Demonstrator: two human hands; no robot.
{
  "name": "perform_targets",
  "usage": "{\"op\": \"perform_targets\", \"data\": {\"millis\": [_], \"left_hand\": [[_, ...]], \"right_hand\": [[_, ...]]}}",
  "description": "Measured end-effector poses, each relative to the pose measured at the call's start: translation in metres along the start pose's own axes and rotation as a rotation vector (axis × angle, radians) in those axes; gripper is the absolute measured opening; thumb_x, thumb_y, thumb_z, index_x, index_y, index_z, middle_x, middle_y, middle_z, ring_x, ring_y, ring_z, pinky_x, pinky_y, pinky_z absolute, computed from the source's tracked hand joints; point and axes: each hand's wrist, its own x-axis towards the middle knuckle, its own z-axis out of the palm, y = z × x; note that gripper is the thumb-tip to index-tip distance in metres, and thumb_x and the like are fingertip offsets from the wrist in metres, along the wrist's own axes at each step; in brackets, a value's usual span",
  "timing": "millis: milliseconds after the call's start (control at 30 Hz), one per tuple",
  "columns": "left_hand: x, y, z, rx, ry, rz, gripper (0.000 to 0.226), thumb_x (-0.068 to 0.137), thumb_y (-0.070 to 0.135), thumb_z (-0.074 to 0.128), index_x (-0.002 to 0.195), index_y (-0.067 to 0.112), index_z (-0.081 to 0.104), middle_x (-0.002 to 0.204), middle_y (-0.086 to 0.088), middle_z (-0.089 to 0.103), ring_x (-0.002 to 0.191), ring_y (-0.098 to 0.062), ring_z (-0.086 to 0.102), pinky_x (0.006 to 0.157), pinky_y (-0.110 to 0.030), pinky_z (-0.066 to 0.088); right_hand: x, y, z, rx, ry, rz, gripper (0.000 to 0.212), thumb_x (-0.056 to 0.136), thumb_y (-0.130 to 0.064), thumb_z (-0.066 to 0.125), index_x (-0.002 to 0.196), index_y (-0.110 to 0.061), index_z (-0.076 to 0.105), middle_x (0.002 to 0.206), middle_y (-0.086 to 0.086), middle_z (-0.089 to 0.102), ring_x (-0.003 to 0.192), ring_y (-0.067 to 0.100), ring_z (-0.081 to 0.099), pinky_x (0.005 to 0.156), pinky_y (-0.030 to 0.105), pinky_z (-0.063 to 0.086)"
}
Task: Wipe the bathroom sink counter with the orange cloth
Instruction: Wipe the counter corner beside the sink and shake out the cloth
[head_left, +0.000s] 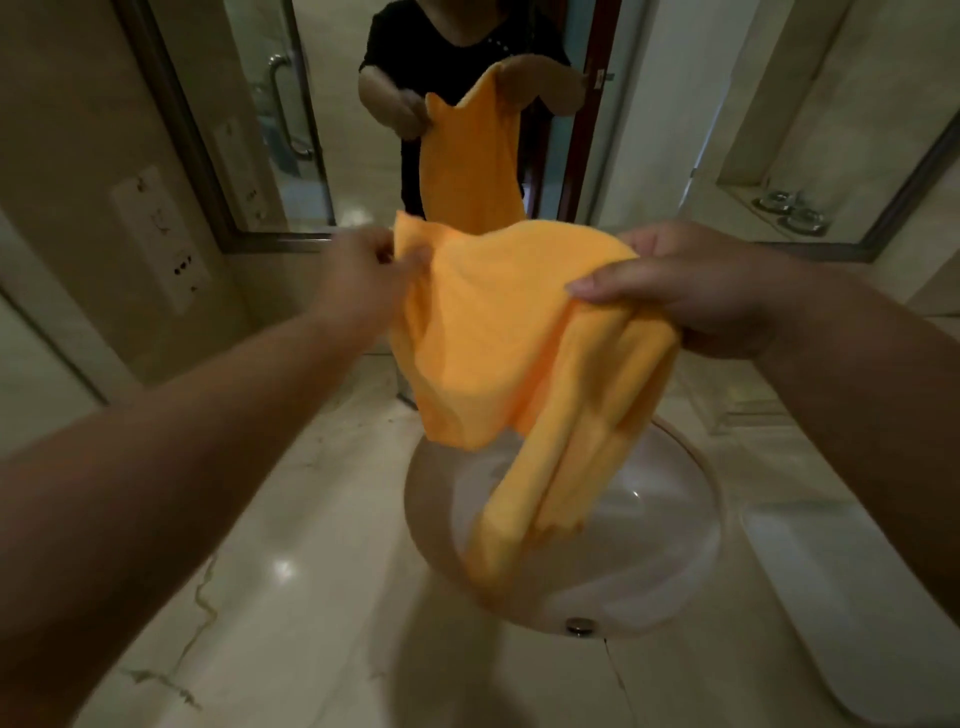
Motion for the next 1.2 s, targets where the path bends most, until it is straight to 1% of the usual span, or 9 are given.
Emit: {"op": "perform_targets", "data": {"millis": [100,200,300,467,567,700,900,1067,1200], "left_hand": [[-0.013,-0.017,0.035,-0.361,-0.226,-0.295,0.034,0.094,0.033,0.045,0.12,0.011,0.052,0.118,-0.014,0.062,0.09,-0.018,0.064,0.075,-0.031,0.051],[-0.052,-0.048,0.065,-0.537,-0.513,-0.484,0.055,0.082,0.052,0.05,0.134,0.036,0.039,0.141,0.006,0.047,0.13,-0.019,0.043,0.109,-0.047,0.031],[-0.106,-0.085,0.082,-0.22,-0.724,-0.621,0.041,0.088,0.051,0.048,0.115,0.025,0.062,0.128,-0.009,0.06,0.119,-0.029,0.054,0.105,-0.044,0.04],[-0.131,-0.099,0.088,0.025,-1.186,-0.71,0.044,0.077,0.05,0.057,0.104,0.016,0.064,0.106,-0.014,0.067,0.095,-0.028,0.064,0.081,-0.036,0.053],[-0.133,-0.095,0.098,-0.041,-1.375,-0.73,0.041,0.069,0.045,0.058,0.097,0.016,0.054,0.085,-0.012,0.05,0.068,-0.018,0.048,0.059,-0.025,0.043],[-0.136,-0.093,0.109,-0.222,-1.528,-0.803,0.048,0.072,0.036,0.06,0.113,0.011,0.059,0.114,-0.014,0.059,0.093,-0.022,0.058,0.08,-0.031,0.047],[-0.12,-0.066,0.111,-0.333,-1.235,-0.576,0.012,0.079,0.008,0.061,0.084,0.018,0.067,0.079,0.005,0.07,0.073,-0.01,0.064,0.071,-0.025,0.051],[-0.065,-0.07,0.077,-0.29,-0.942,-0.607,0.041,0.037,0.018,0.074,0.077,0.017,0.064,0.065,0.005,0.065,0.073,-0.016,0.053,0.07,-0.029,0.037],[-0.037,-0.059,0.046,-0.387,-0.738,-0.611,0.022,0.072,0.024,0.066,0.091,0.014,0.062,0.079,-0.004,0.061,0.076,-0.018,0.053,0.073,-0.029,0.041]], "right_hand": [[-0.001,0.011,0.001,0.182,0.028,0.019,0.036,0.056,-0.026,0.075,0.09,-0.018,0.063,0.075,-0.004,0.068,0.069,0.01,0.066,0.06,0.024,0.052],[-0.006,0.021,0.004,0.374,0.032,-0.011,0.028,0.064,-0.015,0.065,0.091,-0.013,0.061,0.072,-0.001,0.067,0.066,0.009,0.066,0.06,0.023,0.055],[-0.012,0.029,0.003,0.5,0.098,-0.037,0.021,0.064,-0.009,0.062,0.084,-0.013,0.058,0.073,0.004,0.063,0.069,0.014,0.063,0.065,0.027,0.055],[-0.023,0.03,-0.004,0.705,0.242,-0.083,0.019,0.062,-0.005,0.062,0.079,-0.012,0.058,0.067,0.002,0.067,0.066,0.014,0.066,0.068,0.03,0.058],[-0.033,0.027,-0.014,0.802,0.328,-0.11,0.019,0.061,-0.007,0.057,0.079,-0.008,0.061,0.066,0.005,0.07,0.066,0.017,0.069,0.065,0.032,0.059],[-0.049,0.024,-0.03,0.817,0.35,-0.147,0.037,0.055,-0.006,0.064,0.092,0.001,0.067,0.082,0.012,0.073,0.086,0.026,0.07,0.079,0.043,0.057],[-0.076,0.022,-0.059,0.688,0.401,-0.194,0.019,0.074,-0.004,0.049,0.089,-0.004,0.06,0.082,0.007,0.069,0.087,0.021,0.068,0.079,0.039,0.057],[-0.095,0.037,-0.088,0.421,0.443,-0.114,0.02,0.072,-0.001,0.058,0.084,-0.016,0.054,0.08,0.0,0.061,0.078,0.011,0.063,0.072,0.027,0.058],[-0.093,0.06,-0.105,0.265,0.533,0.098,0.028,0.076,0.006,0.057,0.093,-0.016,0.056,0.094,0.004,0.061,0.093,0.019,0.06,0.059,0.023,0.058]]}}
